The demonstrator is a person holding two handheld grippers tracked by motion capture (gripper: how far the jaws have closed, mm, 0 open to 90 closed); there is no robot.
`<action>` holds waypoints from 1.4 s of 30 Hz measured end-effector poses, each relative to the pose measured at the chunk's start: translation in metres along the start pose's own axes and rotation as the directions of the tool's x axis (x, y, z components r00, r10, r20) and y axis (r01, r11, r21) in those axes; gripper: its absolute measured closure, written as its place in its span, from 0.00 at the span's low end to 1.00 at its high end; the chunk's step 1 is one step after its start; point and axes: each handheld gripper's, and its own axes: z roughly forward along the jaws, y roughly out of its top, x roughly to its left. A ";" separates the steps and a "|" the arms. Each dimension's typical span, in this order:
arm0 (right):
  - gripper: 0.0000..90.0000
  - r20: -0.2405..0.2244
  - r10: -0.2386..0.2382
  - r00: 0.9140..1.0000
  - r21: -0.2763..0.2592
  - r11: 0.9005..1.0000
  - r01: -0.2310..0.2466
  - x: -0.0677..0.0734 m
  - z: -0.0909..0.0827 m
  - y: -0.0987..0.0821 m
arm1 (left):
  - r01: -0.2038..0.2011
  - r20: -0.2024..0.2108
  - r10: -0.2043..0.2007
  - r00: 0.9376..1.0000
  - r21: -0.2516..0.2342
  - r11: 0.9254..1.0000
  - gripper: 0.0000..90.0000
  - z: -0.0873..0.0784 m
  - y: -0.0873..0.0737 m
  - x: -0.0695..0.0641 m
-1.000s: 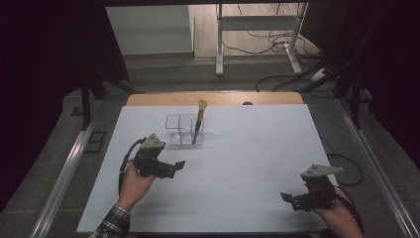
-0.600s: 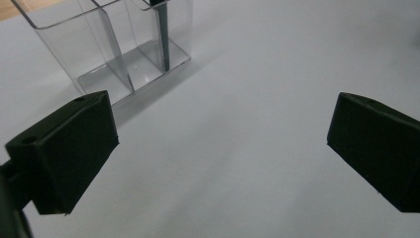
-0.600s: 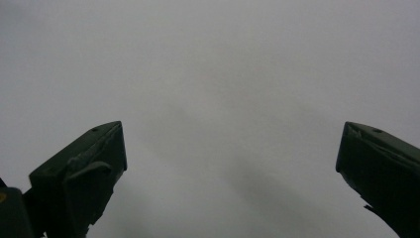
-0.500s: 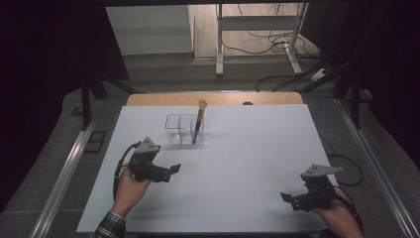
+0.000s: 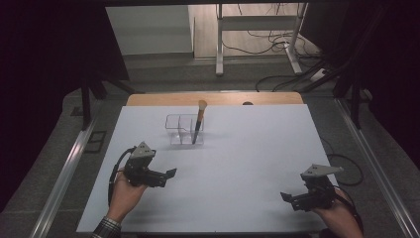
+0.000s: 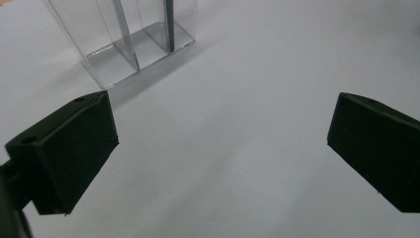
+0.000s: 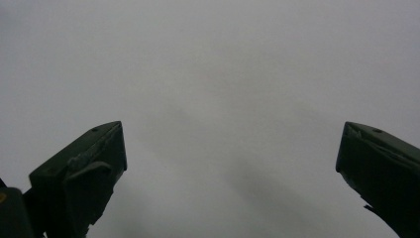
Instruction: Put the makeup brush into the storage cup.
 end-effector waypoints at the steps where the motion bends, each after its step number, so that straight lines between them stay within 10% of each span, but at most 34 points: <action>1: 0.00 0.000 0.000 1.000 0.000 1.000 0.000 0.000 0.000 0.000 | 0.003 -0.001 -0.003 1.000 0.001 1.000 0.00 0.000 -0.001 0.000; 42: 0.00 0.000 -0.002 1.000 0.006 1.000 0.002 0.000 0.001 0.000 | 0.049 -0.055 -0.046 0.997 0.044 0.998 0.00 -0.018 -0.034 0.001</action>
